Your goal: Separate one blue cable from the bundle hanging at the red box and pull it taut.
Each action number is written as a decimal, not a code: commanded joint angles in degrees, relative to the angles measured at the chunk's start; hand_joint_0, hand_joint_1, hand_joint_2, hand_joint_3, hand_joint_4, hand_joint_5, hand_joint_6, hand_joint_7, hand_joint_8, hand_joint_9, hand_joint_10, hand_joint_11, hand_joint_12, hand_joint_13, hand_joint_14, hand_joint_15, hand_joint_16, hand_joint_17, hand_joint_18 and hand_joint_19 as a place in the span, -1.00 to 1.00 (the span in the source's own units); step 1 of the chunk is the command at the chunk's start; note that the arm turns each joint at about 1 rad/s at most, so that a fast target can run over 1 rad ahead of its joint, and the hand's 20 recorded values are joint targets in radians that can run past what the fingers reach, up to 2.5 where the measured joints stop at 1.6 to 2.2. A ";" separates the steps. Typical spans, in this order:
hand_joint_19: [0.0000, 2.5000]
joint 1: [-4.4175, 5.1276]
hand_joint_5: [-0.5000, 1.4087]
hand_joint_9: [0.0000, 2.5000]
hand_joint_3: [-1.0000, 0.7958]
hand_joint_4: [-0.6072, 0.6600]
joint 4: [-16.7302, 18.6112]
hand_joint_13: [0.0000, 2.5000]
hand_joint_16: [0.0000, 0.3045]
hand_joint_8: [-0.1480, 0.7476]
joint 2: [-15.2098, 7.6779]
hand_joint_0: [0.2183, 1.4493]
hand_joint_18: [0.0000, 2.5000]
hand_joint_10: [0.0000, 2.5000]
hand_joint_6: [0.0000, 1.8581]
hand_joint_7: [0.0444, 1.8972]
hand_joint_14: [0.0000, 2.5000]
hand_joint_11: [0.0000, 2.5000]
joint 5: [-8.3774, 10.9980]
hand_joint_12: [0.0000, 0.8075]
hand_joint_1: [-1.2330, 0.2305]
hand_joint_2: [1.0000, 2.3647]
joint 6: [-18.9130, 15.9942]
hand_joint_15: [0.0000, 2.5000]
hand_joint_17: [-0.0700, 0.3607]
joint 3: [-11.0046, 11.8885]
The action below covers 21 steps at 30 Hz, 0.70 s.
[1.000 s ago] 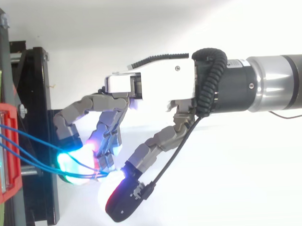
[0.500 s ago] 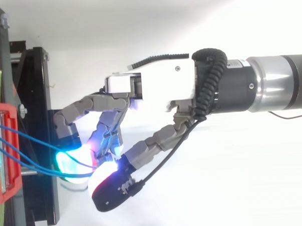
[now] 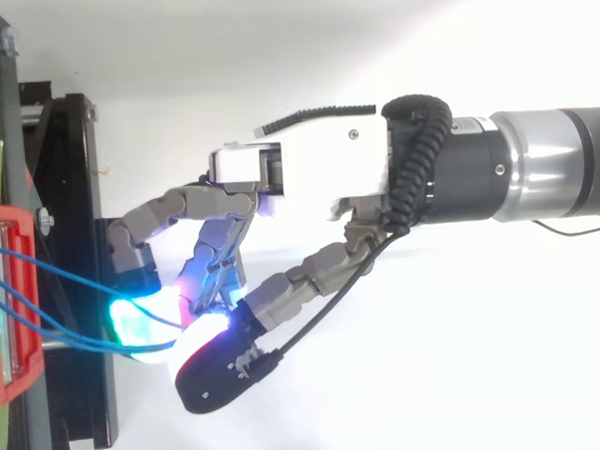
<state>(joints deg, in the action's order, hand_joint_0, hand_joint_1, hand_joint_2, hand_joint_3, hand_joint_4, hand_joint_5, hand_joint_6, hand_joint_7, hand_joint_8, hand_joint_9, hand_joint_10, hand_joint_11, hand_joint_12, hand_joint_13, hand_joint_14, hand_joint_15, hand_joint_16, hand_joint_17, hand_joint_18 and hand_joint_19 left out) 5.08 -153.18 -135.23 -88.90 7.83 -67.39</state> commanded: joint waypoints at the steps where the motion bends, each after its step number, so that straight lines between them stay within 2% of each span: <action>1: -0.36 -0.16 -0.58 -0.19 -0.26 0.29 -0.10 -0.16 -0.69 0.06 -0.04 -0.38 -0.16 -0.98 -0.46 0.31 -0.98 -0.36 -0.05 -0.05 -0.19 -0.98 -0.01 -0.41 -0.18 -0.03; 9: -0.36 -0.16 -0.58 -0.19 -0.36 0.32 0.07 -0.15 -0.69 0.08 0.05 -0.40 -0.15 -0.98 -0.46 0.31 -0.98 -0.36 -0.05 -0.04 -0.11 -0.99 -0.01 -0.42 -0.18 -0.03; 12: -0.36 -0.16 -0.58 -0.18 -0.28 0.30 0.07 -0.14 -0.70 0.08 -0.04 -0.31 -0.15 -0.98 -0.46 0.31 -0.98 -0.36 -0.05 -0.05 -0.08 -0.98 0.08 -0.42 -0.19 -0.03; 21: -0.36 -0.07 -0.57 -0.16 -0.01 0.27 0.07 -0.13 -0.70 0.09 0.05 -0.18 -0.13 -0.98 -0.46 0.38 -0.98 -0.36 0.04 -0.05 -0.17 -0.97 0.08 -0.42 -0.20 -0.11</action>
<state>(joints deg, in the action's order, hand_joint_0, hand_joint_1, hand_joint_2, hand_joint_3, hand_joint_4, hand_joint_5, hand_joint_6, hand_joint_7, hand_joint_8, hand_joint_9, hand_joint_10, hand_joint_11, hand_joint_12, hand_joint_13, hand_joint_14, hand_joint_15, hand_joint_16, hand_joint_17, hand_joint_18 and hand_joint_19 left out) 4.94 -153.11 -135.23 -88.87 7.88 -67.46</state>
